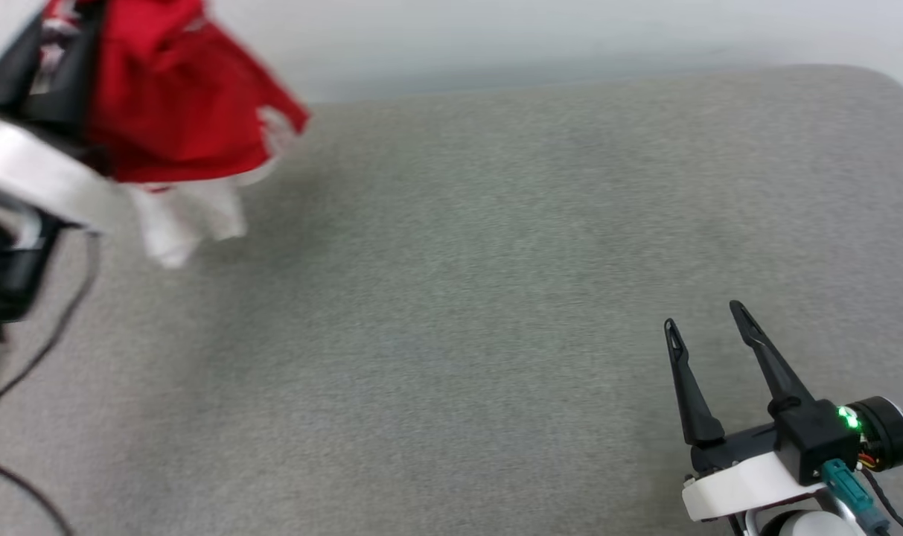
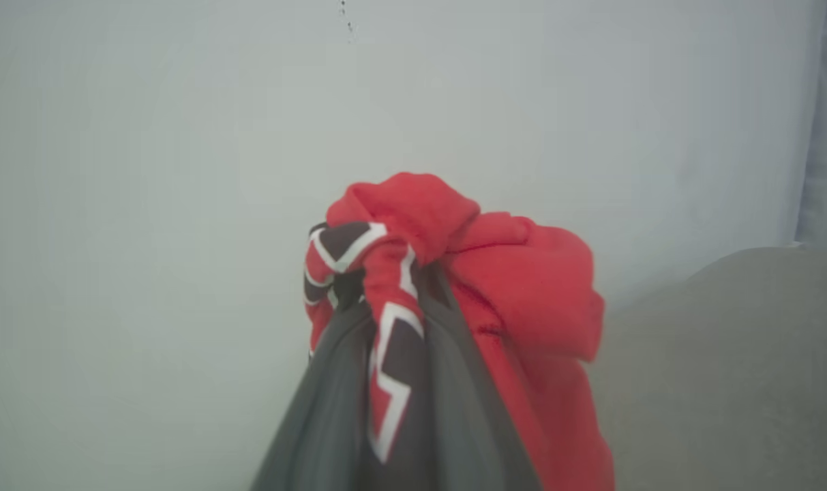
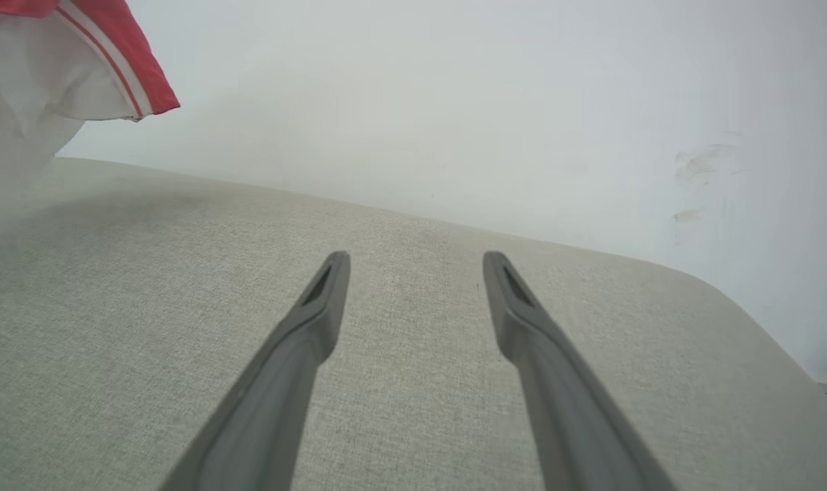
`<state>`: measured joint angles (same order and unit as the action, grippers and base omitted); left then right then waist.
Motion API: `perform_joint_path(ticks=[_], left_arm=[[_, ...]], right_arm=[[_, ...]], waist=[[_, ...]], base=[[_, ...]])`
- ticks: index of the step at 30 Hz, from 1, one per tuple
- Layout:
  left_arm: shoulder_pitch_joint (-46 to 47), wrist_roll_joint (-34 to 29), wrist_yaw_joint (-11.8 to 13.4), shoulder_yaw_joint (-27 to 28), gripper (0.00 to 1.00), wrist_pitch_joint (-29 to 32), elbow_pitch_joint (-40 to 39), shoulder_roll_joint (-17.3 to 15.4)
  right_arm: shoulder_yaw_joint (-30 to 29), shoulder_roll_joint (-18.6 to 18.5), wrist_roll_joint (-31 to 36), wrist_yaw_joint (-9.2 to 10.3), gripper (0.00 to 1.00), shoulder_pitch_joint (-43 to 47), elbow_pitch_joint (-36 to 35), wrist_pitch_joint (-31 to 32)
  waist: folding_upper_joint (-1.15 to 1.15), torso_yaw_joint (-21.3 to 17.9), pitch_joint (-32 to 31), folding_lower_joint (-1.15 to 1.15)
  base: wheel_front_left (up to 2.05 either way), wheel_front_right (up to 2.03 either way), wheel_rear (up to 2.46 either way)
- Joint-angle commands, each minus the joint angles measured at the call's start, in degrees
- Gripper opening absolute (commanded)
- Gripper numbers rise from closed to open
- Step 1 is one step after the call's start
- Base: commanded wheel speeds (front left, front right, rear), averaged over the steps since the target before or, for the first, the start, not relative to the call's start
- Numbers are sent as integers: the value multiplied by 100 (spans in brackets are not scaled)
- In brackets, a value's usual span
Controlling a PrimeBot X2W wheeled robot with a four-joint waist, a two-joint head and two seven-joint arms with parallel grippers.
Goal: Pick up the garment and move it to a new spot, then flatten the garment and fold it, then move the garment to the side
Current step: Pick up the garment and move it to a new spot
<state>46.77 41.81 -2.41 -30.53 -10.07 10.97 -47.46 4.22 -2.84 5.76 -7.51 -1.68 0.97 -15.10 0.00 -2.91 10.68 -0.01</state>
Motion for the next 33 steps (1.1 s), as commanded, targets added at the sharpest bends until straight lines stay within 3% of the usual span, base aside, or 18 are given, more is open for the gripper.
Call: perform_joint_path(ticks=[1, 9, 13, 18, 19, 22, 25, 29, 33], left_arm=[[96, -79, 78, -49, 0, -71, -159, 160], [30, -762, 346, -1018, 0, -124, -762, 1317], [-226, -1016, 267, -1772, 0, -119, -479, 2052], [-617, -1135, -8, -2622, 0, -219, 369, 3001], [-766, -1286, -65, -2971, 100, -309, 1004, 3439], [-921, -1269, -161, -3126, 100, -418, 1454, 3800], [-971, -1263, -198, -3025, 100, -488, 1680, 3915], [-997, -1402, -177, -2661, 100, -520, 1439, 3873], [-1225, -1535, 9, -1895, 100, -511, 785, 3596]], right_arm=[[-20, -8, -42, 4, 100, 19, -17, -10], [-214, -4, -162, 4, 100, -117, -138, -10], [-249, -6, -187, 4, 100, -171, -164, -10], [-275, -6, -183, 4, 100, -229, -175, -10], [-283, -6, -175, 4, 100, -283, -169, -10], [-231, -6, -141, 4, 100, -315, -156, -10], [-212, -7, -121, 4, 100, -277, -141, -10], [-204, -6, -144, 4, 100, -187, -122, -10], [-295, -7, -33, 4, 100, -189, -86, -10]], waist=[[0, -175, -102, 1], [0, -506, 38, 1], [0, -626, 186, 1], [0, -736, 336, 1], [0, -763, 372, 1], [0, -750, 366, 1], [0, -647, 287, 1], [0, -447, 103, 1], [0, -244, -94, 1]], base=[[0, 0, 0], [0, 0, 0], [0, 0, 0], [0, 0, 0], [0, 0, 0], [0, 0, 0], [0, 0, 0], [0, 0, 0], [0, 0, 0]])
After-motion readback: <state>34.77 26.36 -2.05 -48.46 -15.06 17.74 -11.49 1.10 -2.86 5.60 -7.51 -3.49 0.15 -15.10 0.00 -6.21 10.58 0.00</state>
